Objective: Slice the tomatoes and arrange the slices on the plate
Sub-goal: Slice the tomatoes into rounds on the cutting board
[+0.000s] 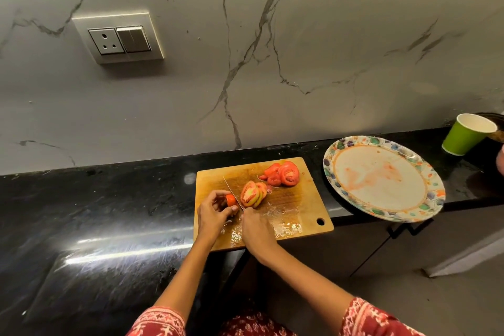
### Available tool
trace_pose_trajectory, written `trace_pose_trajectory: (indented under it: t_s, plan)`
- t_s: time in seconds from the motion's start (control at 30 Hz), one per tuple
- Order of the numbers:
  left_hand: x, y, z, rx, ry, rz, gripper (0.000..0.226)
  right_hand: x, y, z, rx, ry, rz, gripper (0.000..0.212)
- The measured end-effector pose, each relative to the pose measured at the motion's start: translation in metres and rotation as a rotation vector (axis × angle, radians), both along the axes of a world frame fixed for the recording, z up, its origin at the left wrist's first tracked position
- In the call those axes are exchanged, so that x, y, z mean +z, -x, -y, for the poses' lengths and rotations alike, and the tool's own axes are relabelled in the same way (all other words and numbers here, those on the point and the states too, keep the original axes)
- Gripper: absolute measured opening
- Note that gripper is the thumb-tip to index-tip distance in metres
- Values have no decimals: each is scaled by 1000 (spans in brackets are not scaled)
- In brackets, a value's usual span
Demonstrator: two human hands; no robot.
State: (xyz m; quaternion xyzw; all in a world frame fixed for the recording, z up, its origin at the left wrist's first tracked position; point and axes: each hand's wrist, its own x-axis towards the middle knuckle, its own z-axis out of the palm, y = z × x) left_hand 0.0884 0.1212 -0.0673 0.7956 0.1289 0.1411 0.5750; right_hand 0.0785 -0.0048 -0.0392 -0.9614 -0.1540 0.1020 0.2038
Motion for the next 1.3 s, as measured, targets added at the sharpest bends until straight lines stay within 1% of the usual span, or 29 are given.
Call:
trace_pose_trajectory:
  t_s: [0.1, 0.27, 0.37, 0.53, 0.73, 0.87, 0.97, 1.07, 1.13, 1.2, 1.3]
  plan:
    - [3, 1, 2, 26, -11, 1, 38, 1, -7, -9, 21, 21, 28, 26]
    - [3, -1, 1, 34, -7, -20, 37, -14, 10, 7, 13, 61, 30, 24]
    - [1, -2, 1, 21, -30, -9, 37, -11, 11, 6, 4, 69, 34, 24]
    - [0, -4, 2, 5, -77, 8, 36, -2, -9, -8, -1, 30, 1, 24]
    - [-6, -6, -2, 4, -61, 8, 37, -16, 7, 9, -7, 33, -62, 26]
    - [-6, -6, 0, 15, -71, 3, 36, -5, -1, 2, -18, 38, -95, 29]
    - [-3, -7, 0, -3, -103, 14, 36, 1, -8, -4, -24, 16, -114, 28]
    - [-2, -6, -2, 15, -104, -10, 35, -4, 3, 8, -6, 49, -109, 28]
    - [-2, -3, -6, 59, -77, -19, 35, -11, 14, 21, 22, 108, -103, 30]
    - [-2, 1, -8, 58, -80, -7, 37, -12, 16, 29, 38, 151, -108, 28]
    - [1, 1, -5, 5, -87, -9, 37, -1, 1, 24, 0, 109, -192, 26]
